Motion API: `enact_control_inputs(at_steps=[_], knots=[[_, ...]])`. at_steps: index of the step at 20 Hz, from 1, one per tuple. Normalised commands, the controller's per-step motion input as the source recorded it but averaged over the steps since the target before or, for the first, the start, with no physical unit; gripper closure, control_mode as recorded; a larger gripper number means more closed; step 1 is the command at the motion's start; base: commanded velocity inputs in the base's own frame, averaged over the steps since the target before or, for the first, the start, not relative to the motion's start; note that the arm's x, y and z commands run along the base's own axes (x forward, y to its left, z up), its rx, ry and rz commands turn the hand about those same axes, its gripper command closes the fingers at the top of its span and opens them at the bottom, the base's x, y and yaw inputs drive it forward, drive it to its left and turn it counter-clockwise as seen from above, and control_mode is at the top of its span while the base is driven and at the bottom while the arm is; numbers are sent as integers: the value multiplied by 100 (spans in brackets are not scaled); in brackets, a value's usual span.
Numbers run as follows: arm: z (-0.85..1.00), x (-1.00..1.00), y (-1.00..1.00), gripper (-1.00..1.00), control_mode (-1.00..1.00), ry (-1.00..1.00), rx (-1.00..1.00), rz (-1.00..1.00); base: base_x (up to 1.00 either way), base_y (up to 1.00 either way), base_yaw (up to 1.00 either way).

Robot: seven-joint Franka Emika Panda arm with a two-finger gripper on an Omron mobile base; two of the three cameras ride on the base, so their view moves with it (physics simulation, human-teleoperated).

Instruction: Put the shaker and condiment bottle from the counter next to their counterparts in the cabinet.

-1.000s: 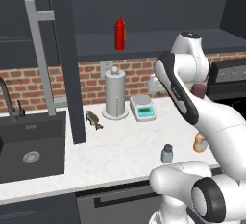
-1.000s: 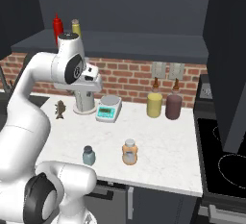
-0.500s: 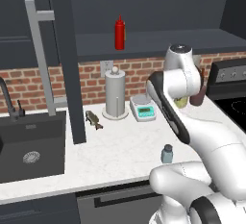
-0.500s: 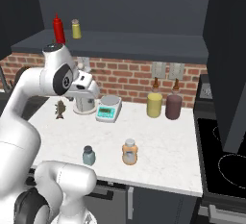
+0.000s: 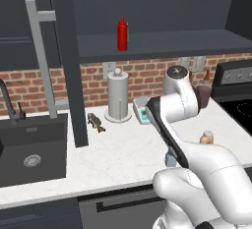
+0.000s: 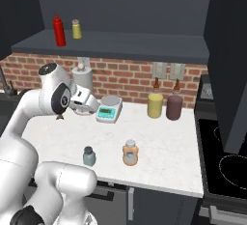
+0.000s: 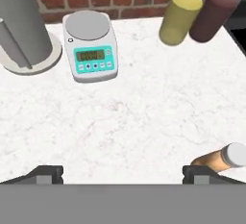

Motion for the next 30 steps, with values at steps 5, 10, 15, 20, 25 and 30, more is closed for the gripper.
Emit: enact_control_inputs(at_steps=[5,10,15,20,25,30], knots=[[-18,0,23,-100,-100,-19,-16,-35,0,0,0],[-50,3,29,-100,-100,-16,-29,-40,0,0,0],[-86,2,6,-100,-100,-17,-27,-33,0,0,0],[-35,0,0,-100,-100,-4,-14,-12,0,0,0],[-18,1,3,-100,-100,-6,-10,-3,0,0,0],[-43,0,6,-100,-100,-9,-16,-25,0,0,0]])
